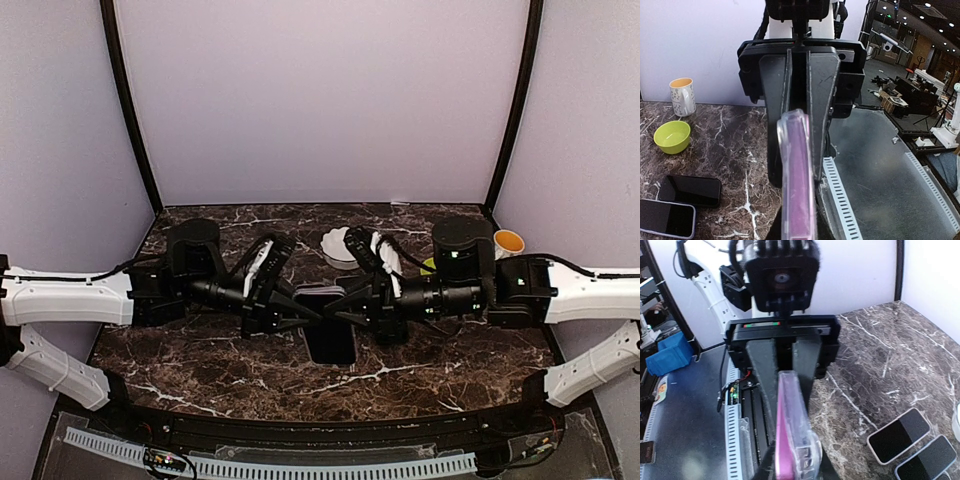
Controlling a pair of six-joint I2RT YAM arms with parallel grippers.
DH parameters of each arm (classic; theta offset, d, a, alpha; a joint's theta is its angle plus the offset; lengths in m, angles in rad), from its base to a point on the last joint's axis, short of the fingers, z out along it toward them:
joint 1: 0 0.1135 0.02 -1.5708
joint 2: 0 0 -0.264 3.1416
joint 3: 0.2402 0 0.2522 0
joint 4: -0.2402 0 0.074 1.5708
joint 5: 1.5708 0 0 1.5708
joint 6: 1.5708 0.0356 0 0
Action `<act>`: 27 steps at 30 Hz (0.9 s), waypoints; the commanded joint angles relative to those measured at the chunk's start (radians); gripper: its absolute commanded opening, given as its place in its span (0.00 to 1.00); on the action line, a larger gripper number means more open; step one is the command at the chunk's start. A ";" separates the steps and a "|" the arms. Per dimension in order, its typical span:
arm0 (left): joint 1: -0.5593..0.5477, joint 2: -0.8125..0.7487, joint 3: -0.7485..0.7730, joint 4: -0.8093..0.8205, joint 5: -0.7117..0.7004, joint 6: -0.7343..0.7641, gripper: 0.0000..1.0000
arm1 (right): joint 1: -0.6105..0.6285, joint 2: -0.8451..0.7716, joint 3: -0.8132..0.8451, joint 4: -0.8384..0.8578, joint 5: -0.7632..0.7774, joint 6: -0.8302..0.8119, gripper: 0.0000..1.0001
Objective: Put the phone into the phone case
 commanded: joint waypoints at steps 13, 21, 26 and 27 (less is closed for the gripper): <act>-0.007 -0.095 0.000 -0.009 -0.152 -0.008 0.53 | -0.083 -0.021 -0.042 0.159 -0.031 0.162 0.00; 0.133 -0.001 0.074 -0.397 -0.556 -0.158 0.61 | -0.136 0.076 -0.235 0.228 -0.009 0.594 0.00; 0.219 0.120 0.103 -0.491 -0.544 -0.264 0.59 | -0.172 0.211 -0.321 0.370 -0.110 0.753 0.00; 0.220 0.129 0.105 -0.493 -0.540 -0.271 0.59 | -0.181 0.231 -0.328 0.380 -0.121 0.770 0.00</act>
